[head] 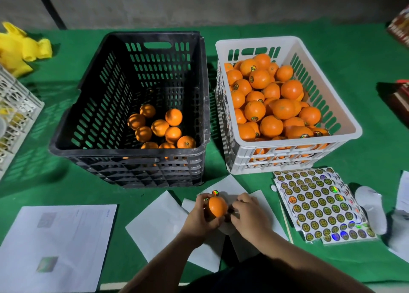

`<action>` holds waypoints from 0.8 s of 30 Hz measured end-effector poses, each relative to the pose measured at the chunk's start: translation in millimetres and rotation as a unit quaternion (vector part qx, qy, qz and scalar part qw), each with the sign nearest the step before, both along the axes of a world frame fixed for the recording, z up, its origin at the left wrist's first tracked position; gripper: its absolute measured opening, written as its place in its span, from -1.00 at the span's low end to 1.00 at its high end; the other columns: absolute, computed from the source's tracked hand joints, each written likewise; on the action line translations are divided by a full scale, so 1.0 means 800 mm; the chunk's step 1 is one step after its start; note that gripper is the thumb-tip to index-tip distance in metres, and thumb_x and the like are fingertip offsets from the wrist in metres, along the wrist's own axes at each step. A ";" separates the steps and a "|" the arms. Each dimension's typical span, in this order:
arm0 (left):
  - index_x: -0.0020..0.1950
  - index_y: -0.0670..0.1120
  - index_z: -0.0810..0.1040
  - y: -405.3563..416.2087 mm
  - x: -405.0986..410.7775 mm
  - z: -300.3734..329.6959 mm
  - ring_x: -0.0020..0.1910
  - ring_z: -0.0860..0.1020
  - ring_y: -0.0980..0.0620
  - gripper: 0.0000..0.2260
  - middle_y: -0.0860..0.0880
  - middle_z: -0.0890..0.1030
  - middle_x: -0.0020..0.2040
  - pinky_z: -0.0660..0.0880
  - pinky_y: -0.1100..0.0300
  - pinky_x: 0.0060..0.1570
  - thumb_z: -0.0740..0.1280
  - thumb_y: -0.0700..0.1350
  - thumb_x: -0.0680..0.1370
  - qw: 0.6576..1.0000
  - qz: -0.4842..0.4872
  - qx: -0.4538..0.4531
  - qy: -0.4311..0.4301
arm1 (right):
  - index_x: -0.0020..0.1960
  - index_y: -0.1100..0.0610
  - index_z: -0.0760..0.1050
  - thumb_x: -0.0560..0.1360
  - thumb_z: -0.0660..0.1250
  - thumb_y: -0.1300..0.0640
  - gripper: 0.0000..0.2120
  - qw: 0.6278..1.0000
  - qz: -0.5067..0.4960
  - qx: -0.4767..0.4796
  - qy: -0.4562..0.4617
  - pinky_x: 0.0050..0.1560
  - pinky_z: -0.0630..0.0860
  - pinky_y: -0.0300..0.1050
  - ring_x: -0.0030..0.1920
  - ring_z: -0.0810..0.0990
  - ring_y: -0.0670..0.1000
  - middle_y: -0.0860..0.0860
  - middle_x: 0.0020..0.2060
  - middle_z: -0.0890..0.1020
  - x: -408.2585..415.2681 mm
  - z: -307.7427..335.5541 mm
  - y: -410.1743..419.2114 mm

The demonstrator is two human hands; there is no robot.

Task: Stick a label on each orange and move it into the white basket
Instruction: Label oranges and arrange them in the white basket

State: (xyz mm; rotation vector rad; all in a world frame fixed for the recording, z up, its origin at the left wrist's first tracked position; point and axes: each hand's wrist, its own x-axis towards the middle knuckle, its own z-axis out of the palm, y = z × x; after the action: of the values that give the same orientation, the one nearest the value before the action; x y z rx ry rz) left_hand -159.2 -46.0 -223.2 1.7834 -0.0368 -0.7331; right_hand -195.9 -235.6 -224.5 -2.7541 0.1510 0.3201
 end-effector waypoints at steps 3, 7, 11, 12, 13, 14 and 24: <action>0.39 0.07 0.31 0.000 0.000 0.000 0.19 0.58 0.06 -0.40 0.01 0.51 0.25 0.62 0.08 0.20 0.56 -0.21 0.50 1.000 0.000 0.003 0.004 | 0.09 -0.01 0.59 0.55 0.40 -0.03 -0.84 0.998 -0.038 0.047 0.035 0.11 0.47 -0.17 0.21 0.36 -0.03 -0.10 0.18 0.43 0.004 -0.007 -0.005; 0.40 0.06 0.31 0.000 0.000 0.001 0.24 0.58 -0.08 -0.39 -0.06 0.51 0.28 0.60 -0.08 0.25 0.56 -0.21 0.49 1.000 0.002 0.002 0.006 | 0.01 -0.07 0.50 0.54 0.36 -0.02 -0.92 0.991 -0.070 0.083 0.082 0.10 0.38 -0.11 0.18 0.31 0.01 -0.07 0.11 0.36 0.010 -0.009 -0.006; 0.38 0.05 0.32 0.000 0.000 0.000 0.21 0.59 -0.04 -0.40 -0.07 0.51 0.28 0.62 0.05 0.19 0.56 -0.22 0.49 1.000 -0.002 0.007 -0.002 | 0.09 -0.05 0.54 0.58 0.33 0.04 -0.90 0.988 -0.082 0.099 0.089 0.14 0.40 -0.09 0.22 0.32 0.03 -0.05 0.12 0.40 0.016 -0.009 -0.011; 0.37 0.05 0.33 0.000 0.000 0.000 0.20 0.60 -0.03 -0.41 -0.07 0.51 0.27 0.63 0.10 0.15 0.56 -0.22 0.49 1.000 -0.001 0.001 0.001 | 0.10 -0.02 0.55 0.59 0.34 0.05 -0.90 0.990 -0.079 0.089 0.078 0.14 0.44 -0.09 0.22 0.36 0.04 -0.04 0.11 0.43 0.016 -0.009 -0.015; 0.36 0.06 0.33 0.000 0.000 0.000 0.20 0.60 -0.03 -0.41 -0.06 0.51 0.27 0.64 0.13 0.13 0.56 -0.23 0.49 1.000 0.001 -0.006 0.006 | 0.09 -0.01 0.54 0.59 0.35 0.04 -0.91 0.992 -0.072 0.078 0.067 0.12 0.48 -0.09 0.21 0.39 0.04 -0.05 0.08 0.46 0.016 -0.009 -0.020; 0.36 0.06 0.33 0.000 0.000 0.000 0.20 0.60 -0.03 -0.41 -0.06 0.51 0.27 0.64 0.14 0.13 0.56 -0.23 0.48 1.000 0.002 -0.008 0.008 | 0.06 -0.01 0.53 0.57 0.38 -0.01 -0.88 0.994 -0.061 0.069 0.058 0.10 0.51 -0.09 0.18 0.40 0.02 -0.07 0.04 0.47 0.015 -0.007 -0.023; 0.34 0.11 0.33 0.001 0.000 -0.003 0.19 0.59 0.03 -0.41 0.00 0.53 0.24 0.62 0.13 0.17 0.58 -0.17 0.48 1.000 -0.002 0.014 -0.006 | 0.18 -0.01 0.51 0.59 0.29 -0.11 -0.76 0.993 0.103 -0.045 -0.019 0.11 0.51 -0.09 0.15 0.47 0.00 -0.09 0.13 0.49 0.004 0.005 -0.025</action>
State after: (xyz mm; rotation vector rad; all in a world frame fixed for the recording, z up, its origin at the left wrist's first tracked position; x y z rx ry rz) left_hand -159.2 -45.0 -225.8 1.8154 -0.0371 -0.7297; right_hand -192.9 -255.3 -220.3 -2.8681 -0.1340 0.3204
